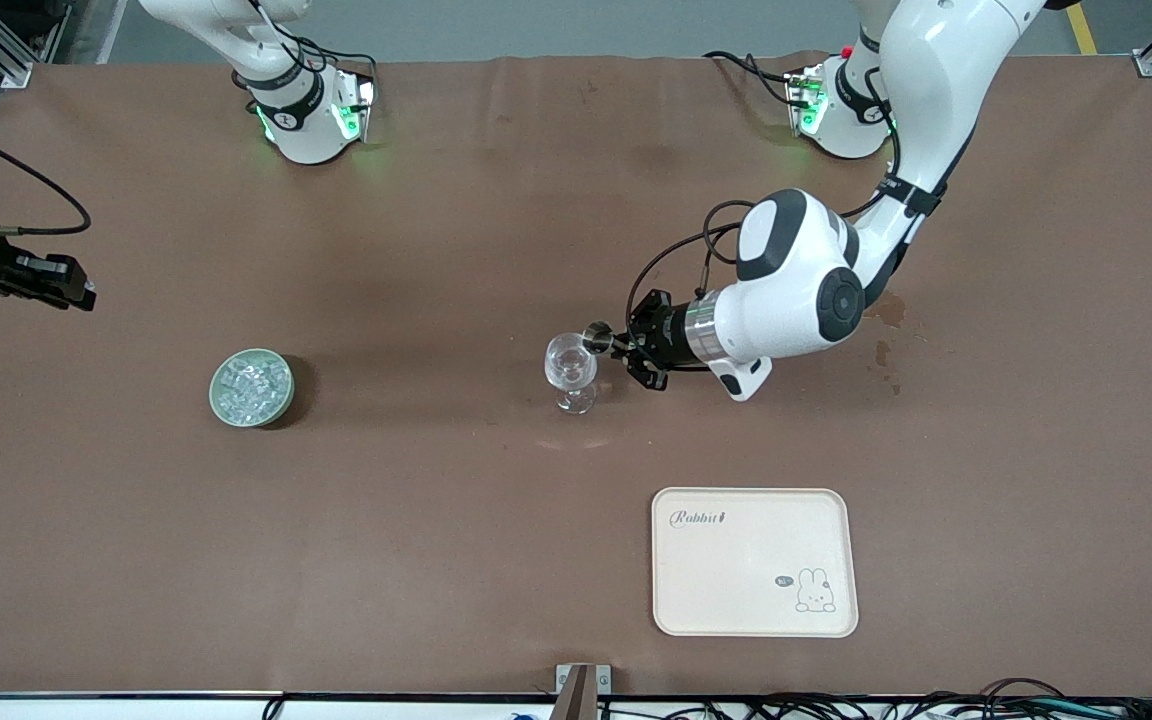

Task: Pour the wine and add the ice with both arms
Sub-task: 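Tilt the jigger with the left gripper to pour into the wine glass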

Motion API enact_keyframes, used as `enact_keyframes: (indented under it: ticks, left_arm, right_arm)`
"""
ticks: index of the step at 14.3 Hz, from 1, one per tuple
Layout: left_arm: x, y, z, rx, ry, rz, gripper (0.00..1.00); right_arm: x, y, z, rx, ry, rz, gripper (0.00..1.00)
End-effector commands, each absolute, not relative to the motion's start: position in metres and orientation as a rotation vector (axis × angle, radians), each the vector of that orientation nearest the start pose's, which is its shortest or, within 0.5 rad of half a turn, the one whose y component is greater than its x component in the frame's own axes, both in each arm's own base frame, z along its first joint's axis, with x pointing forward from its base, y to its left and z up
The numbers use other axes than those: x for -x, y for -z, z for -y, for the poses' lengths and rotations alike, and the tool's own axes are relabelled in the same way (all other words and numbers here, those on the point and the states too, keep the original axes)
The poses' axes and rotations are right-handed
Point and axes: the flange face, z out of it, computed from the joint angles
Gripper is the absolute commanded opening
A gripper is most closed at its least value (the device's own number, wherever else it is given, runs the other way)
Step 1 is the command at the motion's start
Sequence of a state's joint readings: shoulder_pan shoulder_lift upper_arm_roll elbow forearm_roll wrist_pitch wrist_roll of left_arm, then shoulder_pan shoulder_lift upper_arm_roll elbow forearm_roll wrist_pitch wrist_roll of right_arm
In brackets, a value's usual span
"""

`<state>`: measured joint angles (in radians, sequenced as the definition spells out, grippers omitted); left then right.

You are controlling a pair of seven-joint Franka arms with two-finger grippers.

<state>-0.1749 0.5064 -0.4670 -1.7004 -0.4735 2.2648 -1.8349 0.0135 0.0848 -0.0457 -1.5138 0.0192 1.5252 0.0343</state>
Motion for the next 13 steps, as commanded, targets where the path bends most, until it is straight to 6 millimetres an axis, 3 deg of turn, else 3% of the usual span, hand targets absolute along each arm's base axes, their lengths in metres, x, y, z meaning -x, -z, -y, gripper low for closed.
enact_keyframes:
  ticks: [1, 13]
  left_arm:
    - [-0.561, -0.349, 0.396, 2.330, -0.820, 2.329, 0.01]
    - [-0.548, -0.364, 0.440, 2.344, -0.559, 2.213, 0.01]
  right_arm:
    - [-0.572, -0.601, 0.015, 3.113, -0.105, -0.126, 0.01]
    - [-0.572, -0.601, 0.014, 3.102, -0.108, -0.128, 0.01]
